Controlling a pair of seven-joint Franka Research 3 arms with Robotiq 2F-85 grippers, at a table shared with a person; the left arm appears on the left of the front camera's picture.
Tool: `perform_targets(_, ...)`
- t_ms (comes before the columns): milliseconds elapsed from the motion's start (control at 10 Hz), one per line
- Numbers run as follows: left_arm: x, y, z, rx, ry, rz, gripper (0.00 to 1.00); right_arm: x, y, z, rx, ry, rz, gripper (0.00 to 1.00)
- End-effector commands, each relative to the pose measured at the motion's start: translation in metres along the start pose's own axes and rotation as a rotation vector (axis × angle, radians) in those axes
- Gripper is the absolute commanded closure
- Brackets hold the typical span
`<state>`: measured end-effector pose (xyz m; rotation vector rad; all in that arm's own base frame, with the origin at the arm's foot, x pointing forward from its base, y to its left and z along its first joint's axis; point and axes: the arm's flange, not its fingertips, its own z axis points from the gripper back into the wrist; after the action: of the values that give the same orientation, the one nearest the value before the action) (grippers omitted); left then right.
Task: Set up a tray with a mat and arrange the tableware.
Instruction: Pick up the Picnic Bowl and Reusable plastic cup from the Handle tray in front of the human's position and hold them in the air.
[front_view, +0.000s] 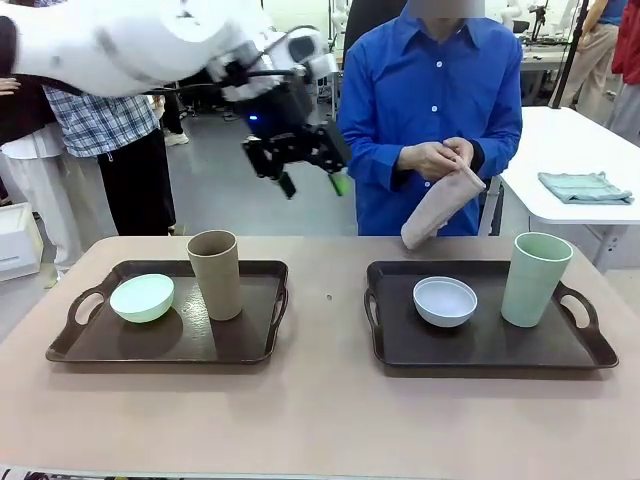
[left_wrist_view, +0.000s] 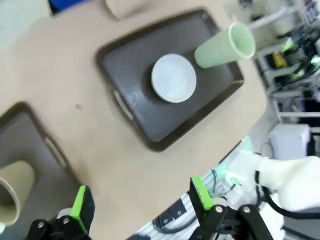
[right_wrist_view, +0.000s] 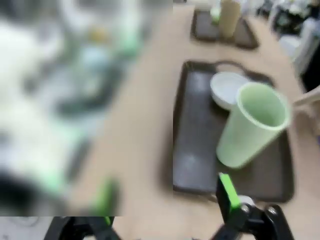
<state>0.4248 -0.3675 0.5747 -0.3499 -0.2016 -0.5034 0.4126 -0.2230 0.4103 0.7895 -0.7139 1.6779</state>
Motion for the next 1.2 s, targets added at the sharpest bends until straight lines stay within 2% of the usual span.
perform_targets(0, 0.034, -0.026, -0.011, 0.016, 0.027, -0.04, 0.0, -0.011, -0.012, -0.009, -0.068, 0.076, 0.083, 0.0)
perform_targets(100, 0.042, -0.036, -0.024, 0.028, 0.014, -0.042, 0.0, -0.014, -0.023, -0.008, -0.184, 0.07, -0.012, 0.0)
perform_targets(200, 0.048, -0.044, -0.036, 0.053, 0.003, -0.053, 0.0, -0.013, -0.034, -0.01, -0.254, 0.02, -0.083, 0.0)
perform_targets(400, 0.058, -0.056, -0.065, 0.127, -0.007, -0.098, 0.0, -0.003, -0.053, -0.016, -0.284, 0.002, -0.145, 0.0)
perform_targets(700, 0.08, -0.063, -0.108, 0.173, 0.058, -0.159, 0.0, 0.004, -0.08, -0.035, -0.2, -0.011, -0.21, 0.0)
perform_targets(1100, 0.107, -0.069, -0.136, 0.136, 0.095, -0.152, 0.0, -0.002, -0.109, -0.062, -0.094, 0.002, -0.302, 0.0)
